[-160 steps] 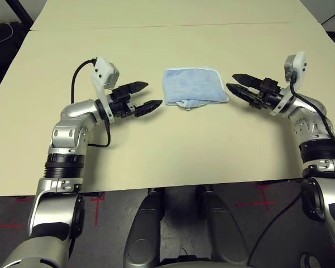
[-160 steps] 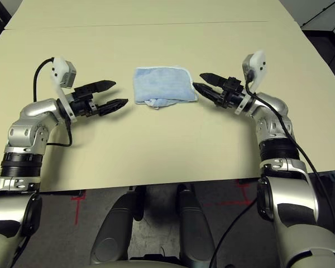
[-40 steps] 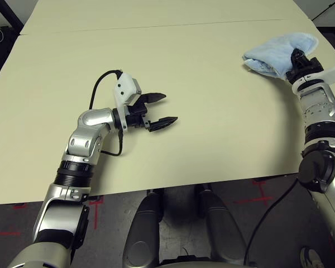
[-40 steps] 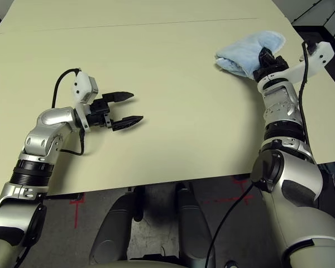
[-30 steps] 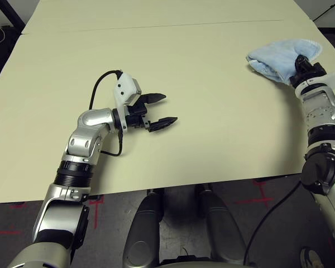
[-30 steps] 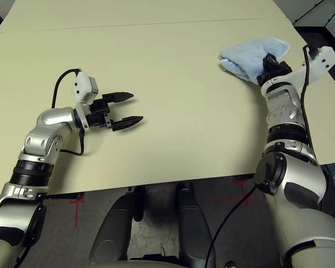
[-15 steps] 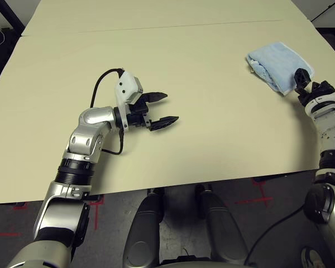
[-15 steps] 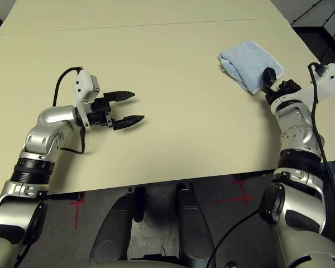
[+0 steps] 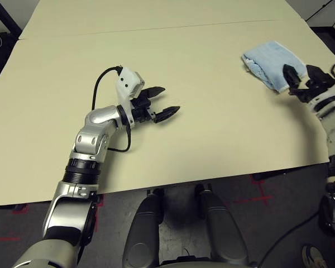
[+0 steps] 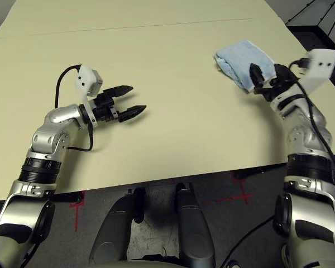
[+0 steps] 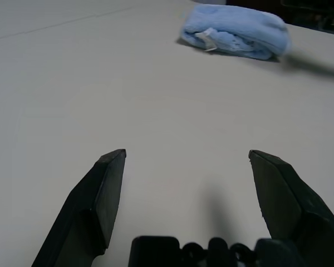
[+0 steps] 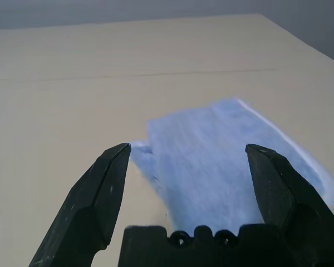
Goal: Fold the towel and set it aside.
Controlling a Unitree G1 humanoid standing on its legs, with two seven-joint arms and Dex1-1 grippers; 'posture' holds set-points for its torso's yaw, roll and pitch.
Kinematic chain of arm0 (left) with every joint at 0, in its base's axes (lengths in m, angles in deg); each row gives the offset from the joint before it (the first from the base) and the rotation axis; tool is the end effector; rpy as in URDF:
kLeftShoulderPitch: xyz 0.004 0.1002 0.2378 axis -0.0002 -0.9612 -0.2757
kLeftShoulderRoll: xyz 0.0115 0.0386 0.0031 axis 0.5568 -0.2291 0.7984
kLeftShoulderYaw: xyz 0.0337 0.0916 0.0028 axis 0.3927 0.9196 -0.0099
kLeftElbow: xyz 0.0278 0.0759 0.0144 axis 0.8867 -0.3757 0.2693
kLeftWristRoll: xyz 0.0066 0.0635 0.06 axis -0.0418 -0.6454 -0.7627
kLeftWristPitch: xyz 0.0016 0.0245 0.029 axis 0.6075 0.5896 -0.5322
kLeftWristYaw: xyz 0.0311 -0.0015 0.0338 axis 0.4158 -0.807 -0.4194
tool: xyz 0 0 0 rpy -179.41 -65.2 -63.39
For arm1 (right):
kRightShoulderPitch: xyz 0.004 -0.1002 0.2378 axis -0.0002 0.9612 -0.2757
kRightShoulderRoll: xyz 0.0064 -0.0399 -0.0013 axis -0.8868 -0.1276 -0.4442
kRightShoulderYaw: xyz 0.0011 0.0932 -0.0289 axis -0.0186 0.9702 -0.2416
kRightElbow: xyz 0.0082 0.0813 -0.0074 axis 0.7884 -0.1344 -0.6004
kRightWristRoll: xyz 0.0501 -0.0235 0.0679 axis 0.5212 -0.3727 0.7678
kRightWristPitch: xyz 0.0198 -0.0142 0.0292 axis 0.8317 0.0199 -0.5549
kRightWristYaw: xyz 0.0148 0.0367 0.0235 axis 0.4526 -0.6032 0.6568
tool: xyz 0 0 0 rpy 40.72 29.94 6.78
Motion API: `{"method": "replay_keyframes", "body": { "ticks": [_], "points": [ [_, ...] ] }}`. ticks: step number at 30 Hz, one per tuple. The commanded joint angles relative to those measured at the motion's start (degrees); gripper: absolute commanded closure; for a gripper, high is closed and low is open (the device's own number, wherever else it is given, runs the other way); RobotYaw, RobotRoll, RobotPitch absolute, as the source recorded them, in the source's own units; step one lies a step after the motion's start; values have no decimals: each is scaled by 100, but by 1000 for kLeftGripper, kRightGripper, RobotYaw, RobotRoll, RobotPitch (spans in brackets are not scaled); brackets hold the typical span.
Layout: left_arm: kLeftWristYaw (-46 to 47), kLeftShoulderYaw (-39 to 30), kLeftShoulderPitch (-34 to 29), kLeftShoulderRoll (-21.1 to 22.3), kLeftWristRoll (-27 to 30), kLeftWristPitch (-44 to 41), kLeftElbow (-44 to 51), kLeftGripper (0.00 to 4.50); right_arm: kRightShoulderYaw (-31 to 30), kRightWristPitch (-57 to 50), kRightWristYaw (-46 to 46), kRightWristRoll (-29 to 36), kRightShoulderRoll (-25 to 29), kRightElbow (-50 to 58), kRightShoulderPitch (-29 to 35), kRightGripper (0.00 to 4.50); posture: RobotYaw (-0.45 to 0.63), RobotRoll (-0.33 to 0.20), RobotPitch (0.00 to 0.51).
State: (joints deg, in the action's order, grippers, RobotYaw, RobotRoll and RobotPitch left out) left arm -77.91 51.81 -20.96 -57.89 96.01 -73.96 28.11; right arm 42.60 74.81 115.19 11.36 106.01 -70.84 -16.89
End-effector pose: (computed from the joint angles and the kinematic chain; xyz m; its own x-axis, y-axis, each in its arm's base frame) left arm 0.2888 0.1838 0.1643 0.6892 -0.7232 0.0432 0.7126 0.6875 0.1399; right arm 0.3002 -0.2812 0.1813 0.9319 0.2092 0.2964 -0.2178 0.9760 -0.0040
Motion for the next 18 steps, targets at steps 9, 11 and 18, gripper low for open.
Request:
{"method": "replay_keyframes", "body": {
  "ticks": [9, 11, 18],
  "points": [
    [2876, -707, 188, -671, -901, 1414, -739, 0, -94, 2008, -725, -622, -716, -1880, -819, 22, 76, 0, 260],
    [3107, -759, 291, -595, -1068, 1739, -1044, 0, -62, 2065, -916, -648, -763, -1995, -869, 22, 77, 0, 260],
    [3478, -997, 729, -392, -1181, 2961, -2415, 0, -143, 2249, -1052, -762, -900, -2201, -886, 22, 74, 0, 260]
  ]
}}
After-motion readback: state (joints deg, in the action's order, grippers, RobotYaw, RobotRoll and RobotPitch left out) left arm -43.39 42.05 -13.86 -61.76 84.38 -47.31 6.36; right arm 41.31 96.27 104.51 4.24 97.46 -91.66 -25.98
